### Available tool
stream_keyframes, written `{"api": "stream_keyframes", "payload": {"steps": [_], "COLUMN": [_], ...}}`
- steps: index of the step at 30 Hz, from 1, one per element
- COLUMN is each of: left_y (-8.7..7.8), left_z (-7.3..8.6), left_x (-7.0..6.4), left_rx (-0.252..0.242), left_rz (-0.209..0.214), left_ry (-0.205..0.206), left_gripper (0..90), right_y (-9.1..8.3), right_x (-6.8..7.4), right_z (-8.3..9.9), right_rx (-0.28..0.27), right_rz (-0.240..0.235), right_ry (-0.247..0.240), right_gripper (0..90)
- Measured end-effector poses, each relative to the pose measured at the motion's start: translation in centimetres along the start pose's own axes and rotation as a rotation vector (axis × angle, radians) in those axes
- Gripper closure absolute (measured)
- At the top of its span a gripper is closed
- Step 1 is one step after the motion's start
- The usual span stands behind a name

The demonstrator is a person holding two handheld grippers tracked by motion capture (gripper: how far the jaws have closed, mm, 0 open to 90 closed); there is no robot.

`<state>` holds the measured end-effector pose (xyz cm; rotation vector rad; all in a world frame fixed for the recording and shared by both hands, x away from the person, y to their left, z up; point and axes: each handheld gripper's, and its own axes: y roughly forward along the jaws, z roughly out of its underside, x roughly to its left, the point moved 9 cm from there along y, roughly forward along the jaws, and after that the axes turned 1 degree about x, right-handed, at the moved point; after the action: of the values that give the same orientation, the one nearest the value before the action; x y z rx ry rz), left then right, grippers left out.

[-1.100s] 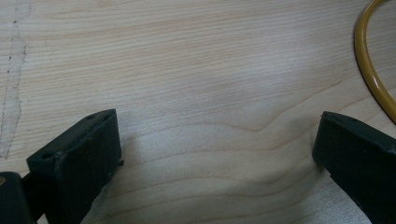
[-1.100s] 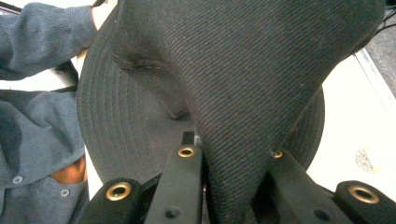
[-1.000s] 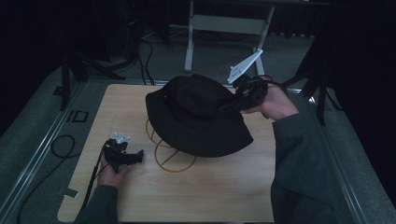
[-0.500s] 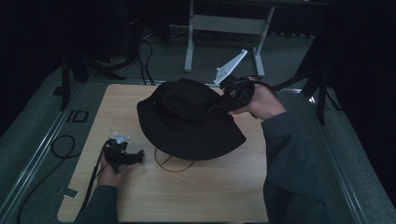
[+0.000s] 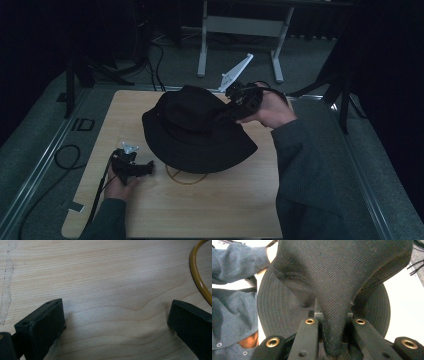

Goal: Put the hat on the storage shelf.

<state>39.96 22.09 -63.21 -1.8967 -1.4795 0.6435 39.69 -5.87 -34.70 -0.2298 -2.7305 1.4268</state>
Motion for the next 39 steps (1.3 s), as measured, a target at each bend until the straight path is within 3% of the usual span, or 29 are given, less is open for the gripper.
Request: {"api": "stream_keyframes", "payload": {"steps": [26, 35, 39], "left_y": [0.0, 0.0, 0.0], "left_z": [0.0, 0.0, 0.0], "left_x": [0.0, 0.0, 0.0], "left_rx": [0.001, 0.0, 0.0], "left_rz": [-0.001, -0.001, -0.001], "left_ry": [0.002, 0.002, 0.001], "left_gripper": [1.3, 1.3, 1.3], "right_y": [4.2, 4.4, 3.8], "right_x": [-0.3, -0.3, -0.7], "right_z": [-0.2, 0.2, 0.3], "right_rx": [0.116, 0.136, 0.131], "right_rz": [0.007, 0.025, 0.064], "right_ry": [0.041, 0.053, 0.078], "right_gripper": [73.3, 52.2, 43.5]}}
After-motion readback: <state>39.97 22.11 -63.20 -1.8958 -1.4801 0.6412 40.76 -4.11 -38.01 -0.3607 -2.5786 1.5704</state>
